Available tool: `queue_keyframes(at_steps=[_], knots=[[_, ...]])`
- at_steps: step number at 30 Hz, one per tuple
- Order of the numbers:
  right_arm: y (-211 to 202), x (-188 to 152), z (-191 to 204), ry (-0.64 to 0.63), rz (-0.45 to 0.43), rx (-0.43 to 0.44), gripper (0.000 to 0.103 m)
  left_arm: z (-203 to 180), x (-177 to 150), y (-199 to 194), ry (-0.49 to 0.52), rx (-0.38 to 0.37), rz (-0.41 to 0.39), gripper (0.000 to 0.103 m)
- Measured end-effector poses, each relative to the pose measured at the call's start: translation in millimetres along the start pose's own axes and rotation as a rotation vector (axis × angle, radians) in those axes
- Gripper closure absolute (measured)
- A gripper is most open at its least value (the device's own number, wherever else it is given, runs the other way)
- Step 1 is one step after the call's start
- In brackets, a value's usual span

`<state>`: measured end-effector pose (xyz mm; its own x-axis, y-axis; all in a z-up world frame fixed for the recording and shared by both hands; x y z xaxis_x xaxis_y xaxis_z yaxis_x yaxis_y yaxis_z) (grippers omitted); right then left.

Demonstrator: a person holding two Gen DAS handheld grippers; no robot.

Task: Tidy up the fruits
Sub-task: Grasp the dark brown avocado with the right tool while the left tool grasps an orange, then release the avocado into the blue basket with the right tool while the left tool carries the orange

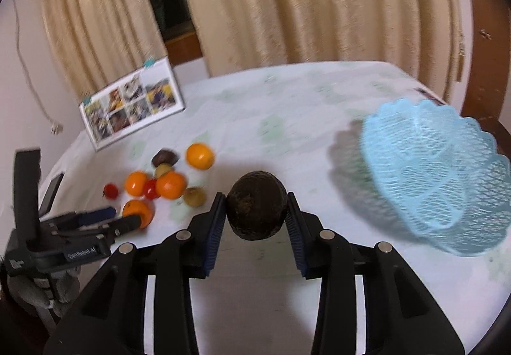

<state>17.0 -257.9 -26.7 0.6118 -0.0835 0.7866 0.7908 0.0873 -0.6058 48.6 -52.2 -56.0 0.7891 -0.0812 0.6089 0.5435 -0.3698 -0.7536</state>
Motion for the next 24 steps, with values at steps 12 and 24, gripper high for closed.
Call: queue_keyframes(at_steps=[12, 24], knots=[[-33, 18, -91, 0.162, -0.103, -0.121, 0.064, -9, 0, 12, 0.009, 0.018, 0.025, 0.064], [-43, 2, -169, 0.287, -0.103, -0.240, 0.064, -52, 13, -3, 0.081, -0.017, -0.011, 0.064]])
Point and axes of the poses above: each gripper's, at about its wrist camera, not at the fingertips, and y roughly the way its jaws point, z to its left, x to its top, the point moved 10 cm from there along y, roughly the way its jaws point, and after that the axes turned 6 degrees about -x, right-handed, at the moved point
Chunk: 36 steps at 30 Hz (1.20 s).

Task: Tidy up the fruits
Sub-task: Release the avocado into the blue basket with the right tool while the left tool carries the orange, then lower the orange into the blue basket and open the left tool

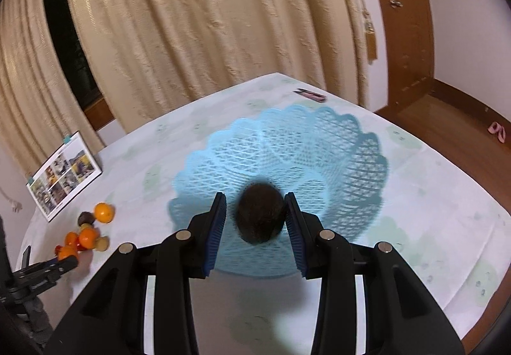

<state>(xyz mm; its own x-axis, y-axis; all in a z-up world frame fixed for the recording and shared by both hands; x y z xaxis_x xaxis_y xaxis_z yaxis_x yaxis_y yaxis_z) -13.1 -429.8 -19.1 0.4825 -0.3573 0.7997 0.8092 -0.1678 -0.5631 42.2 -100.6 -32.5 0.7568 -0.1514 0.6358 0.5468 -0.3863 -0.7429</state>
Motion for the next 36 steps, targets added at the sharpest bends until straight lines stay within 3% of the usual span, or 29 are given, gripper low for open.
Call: queue_keyframes(at_steps=[11, 13, 20, 29, 36], knots=[[-7, 4, -35, 0.054, -0.055, -0.051, 0.061, -60, 19, -3, 0.089, -0.051, -0.018, 0.064], [-10, 6, -39, 0.061, -0.075, -0.062, 0.053, -76, 24, -3, 0.117, -0.063, -0.024, 0.064], [-23, 14, -47, 0.063, -0.139, -0.083, 0.046, -143, 37, 6, 0.217, -0.154, -0.024, 0.064], [-39, 26, -70, 0.125, -0.180, -0.100, 0.036, -218, 47, 31, 0.307, -0.243, 0.011, 0.064], [-39, 29, -85, 0.163, -0.177, -0.111, 0.034, -266, 38, 53, 0.369, -0.293, 0.054, 0.064]])
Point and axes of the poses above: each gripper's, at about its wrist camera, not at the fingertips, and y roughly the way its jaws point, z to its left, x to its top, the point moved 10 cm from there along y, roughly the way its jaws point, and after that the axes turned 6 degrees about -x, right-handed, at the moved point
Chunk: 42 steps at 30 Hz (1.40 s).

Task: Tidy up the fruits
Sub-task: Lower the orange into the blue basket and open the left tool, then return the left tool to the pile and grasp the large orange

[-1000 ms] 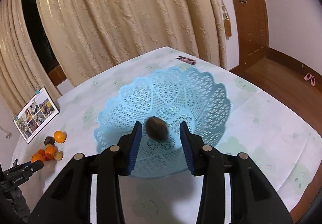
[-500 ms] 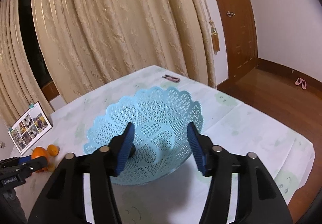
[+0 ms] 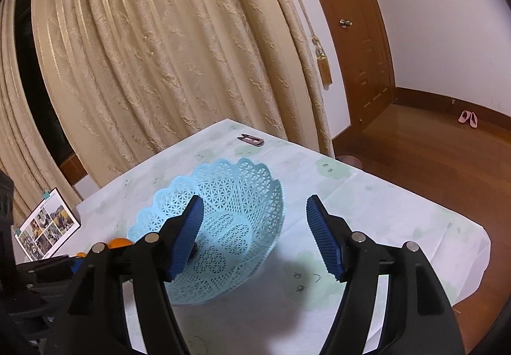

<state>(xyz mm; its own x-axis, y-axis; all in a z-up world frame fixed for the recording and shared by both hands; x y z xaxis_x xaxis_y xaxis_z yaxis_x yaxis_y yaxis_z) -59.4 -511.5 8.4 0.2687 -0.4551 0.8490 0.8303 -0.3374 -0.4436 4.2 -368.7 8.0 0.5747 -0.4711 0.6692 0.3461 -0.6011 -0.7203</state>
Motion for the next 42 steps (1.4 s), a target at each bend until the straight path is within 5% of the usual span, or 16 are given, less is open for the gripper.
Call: queue_keyframes(at_steps=[3, 7, 15, 29, 42], knots=[[1, 1, -3, 0.007, 0.003, 0.000, 0.032, -9, 2, 9, 0.009, -0.014, 0.009, 0.063], [1, 2, -6, 0.019, -0.001, 0.002, 0.025, -6, 6, 4, -0.006, -0.018, -0.014, 0.036], [-2, 1, 0, 0.025, -0.003, 0.019, 0.025, 27, 16, -29, -0.046, 0.064, -0.097, 0.026], [-22, -4, 34, -0.015, -0.024, 0.094, 0.019, 110, 4, -107, -0.125, 0.262, -0.234, 0.020], [-20, -31, 72, -0.085, 0.026, 0.156, 0.018, 224, -46, -171, -0.305, 0.462, -0.254, 0.020]])
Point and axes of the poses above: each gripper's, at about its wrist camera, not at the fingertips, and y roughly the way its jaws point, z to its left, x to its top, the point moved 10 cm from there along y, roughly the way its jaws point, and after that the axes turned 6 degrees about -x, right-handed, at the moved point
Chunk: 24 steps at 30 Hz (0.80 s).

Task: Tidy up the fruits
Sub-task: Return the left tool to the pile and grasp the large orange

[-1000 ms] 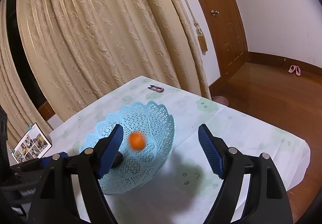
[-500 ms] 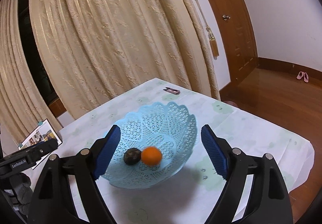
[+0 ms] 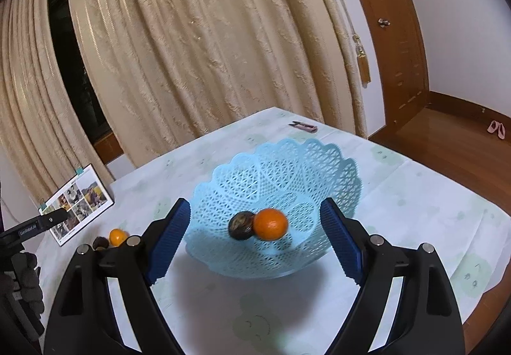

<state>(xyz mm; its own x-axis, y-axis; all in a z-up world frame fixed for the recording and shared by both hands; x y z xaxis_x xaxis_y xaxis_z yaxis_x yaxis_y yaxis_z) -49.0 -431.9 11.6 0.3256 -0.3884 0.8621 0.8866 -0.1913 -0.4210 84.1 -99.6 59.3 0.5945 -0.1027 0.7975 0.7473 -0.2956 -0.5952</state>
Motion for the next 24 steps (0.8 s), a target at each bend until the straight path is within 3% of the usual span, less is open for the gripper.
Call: queue_keyframes(at_steps=[6, 11, 17, 24], knots=[[4, -12, 15, -0.022, 0.024, 0.019, 0.018, 57, -12, -2, -0.064, 0.081, 0.018, 0.020], [8, -23, 26, -0.036, 0.047, 0.034, 0.018, 81, -27, 8, -0.084, 0.107, 0.052, 0.020], [15, -39, 34, -0.041, 0.086, 0.045, 0.018, 88, -50, 35, -0.092, 0.085, 0.121, 0.022], [20, -45, 39, -0.039, 0.099, 0.039, 0.018, 93, -69, 60, -0.107, 0.051, 0.187, 0.038]])
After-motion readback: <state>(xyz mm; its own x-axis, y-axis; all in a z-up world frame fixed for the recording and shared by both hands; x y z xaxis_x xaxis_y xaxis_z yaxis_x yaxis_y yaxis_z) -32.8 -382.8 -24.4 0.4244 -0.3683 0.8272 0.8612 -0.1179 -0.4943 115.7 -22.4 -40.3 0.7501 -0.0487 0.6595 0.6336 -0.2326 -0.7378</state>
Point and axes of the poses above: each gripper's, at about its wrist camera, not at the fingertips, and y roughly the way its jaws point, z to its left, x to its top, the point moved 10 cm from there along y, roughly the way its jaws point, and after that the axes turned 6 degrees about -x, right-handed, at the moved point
